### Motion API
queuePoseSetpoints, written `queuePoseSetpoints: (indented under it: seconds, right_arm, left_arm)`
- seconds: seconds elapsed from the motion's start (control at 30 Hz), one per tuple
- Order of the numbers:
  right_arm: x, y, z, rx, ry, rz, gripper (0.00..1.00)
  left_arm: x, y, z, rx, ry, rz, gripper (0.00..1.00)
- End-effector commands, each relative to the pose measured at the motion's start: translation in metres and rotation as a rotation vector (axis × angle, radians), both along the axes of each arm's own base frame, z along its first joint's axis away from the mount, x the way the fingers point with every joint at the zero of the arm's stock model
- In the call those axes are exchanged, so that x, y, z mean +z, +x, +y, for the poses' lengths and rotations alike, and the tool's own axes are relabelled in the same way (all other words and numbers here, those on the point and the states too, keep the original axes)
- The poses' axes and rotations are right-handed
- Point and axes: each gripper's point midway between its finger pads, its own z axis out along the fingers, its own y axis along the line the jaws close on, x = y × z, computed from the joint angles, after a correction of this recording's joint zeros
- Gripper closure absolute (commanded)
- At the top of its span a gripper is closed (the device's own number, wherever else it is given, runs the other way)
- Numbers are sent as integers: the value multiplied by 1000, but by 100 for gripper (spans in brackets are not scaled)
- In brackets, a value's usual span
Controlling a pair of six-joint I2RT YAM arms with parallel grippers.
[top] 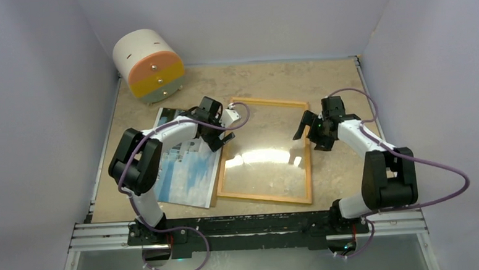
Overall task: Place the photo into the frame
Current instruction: Move the photo frame to the center of the board.
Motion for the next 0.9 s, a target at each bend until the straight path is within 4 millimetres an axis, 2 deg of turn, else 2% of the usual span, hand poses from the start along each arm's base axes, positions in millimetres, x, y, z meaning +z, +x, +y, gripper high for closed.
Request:
queuePoseSetpoints:
  seconds: [0.0,0.23,0.33,0.63,0.7,0.77,0.8,0.87]
  right_arm:
    - [17,31,11,-13,71,-70,1]
    - [10,47,0,-59,105,-60,1]
    - [9,56,-16,-106,130,-59,1]
    - [13,79,-28,-147,151,-70,2]
    - [25,87,-41,-171,81,-93,2]
    - [47,97,-59,-210,-11,-162,3]
    - [61,101,-60,-216,-33,-203,4]
    - [86,106,-51,-200,-56,-266,4]
  left_arm:
    - [-7,6,-13,-1,-28,13,0]
    - [-9,18,-30,-9,-50,14,0]
    - [-9,21,-37,-20,-59,18,0]
    - [0,36,-48,-30,-82,-13,0]
    - [8,41,-46,-26,-73,-33,0]
    - [20,47,-39,-15,-66,-49,0]
    - [29,50,-33,-6,-75,-58,0]
    - [48,55,-19,16,-100,-59,0]
